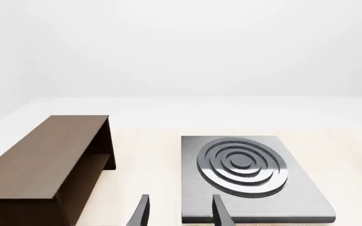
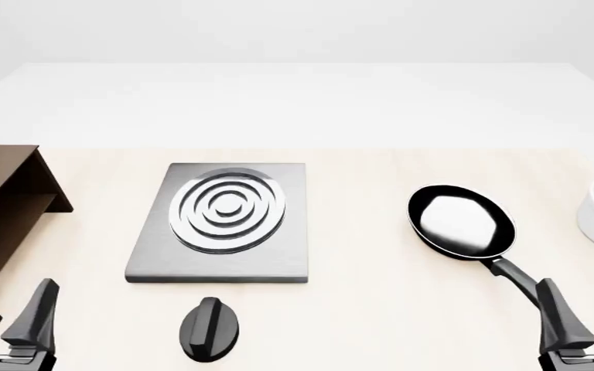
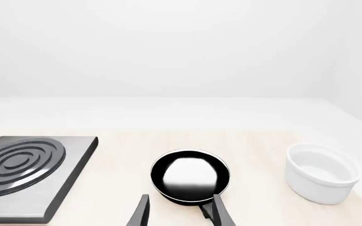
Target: Turn on the stove and put the frying pan on it.
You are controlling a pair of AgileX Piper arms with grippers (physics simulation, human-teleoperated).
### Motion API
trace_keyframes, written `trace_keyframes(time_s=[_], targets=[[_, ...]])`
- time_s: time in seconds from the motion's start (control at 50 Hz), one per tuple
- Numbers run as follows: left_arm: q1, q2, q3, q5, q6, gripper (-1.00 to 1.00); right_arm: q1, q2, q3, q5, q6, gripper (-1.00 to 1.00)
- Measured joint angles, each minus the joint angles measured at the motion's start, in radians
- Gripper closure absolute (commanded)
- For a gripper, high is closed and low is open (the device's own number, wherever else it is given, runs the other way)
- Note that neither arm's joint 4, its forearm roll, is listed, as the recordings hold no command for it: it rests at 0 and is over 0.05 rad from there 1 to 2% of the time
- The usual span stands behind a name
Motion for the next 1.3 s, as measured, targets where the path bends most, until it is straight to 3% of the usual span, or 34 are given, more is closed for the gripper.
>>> trace_keyframes(time_s=[0.28, 0.54, 0.7, 1.02, 1.3], targets=[[0.004, 0.02, -0.034, 0.026, -0.005, -1.0, 0.004, 0.003, -0.001, 0.0, -0.008, -1.0], [0.0, 0.33, -0.293, 0.172, 0.037, -1.0, 0.004, 0.065, 0.0, -0.046, -0.019, -1.0], [-0.052, 0.529, -0.378, 0.245, 0.039, -1.0, 0.004, 0.1, 0.0, -0.07, -0.027, -1.0], [-0.145, 0.832, -0.319, 0.162, -0.015, -1.0, 0.001, 0.138, 0.0, -0.096, -0.035, -1.0], [-0.211, 0.908, -0.234, 0.101, -0.053, -1.0, 0.0, 0.144, 0.0, -0.099, -0.041, -1.0]])
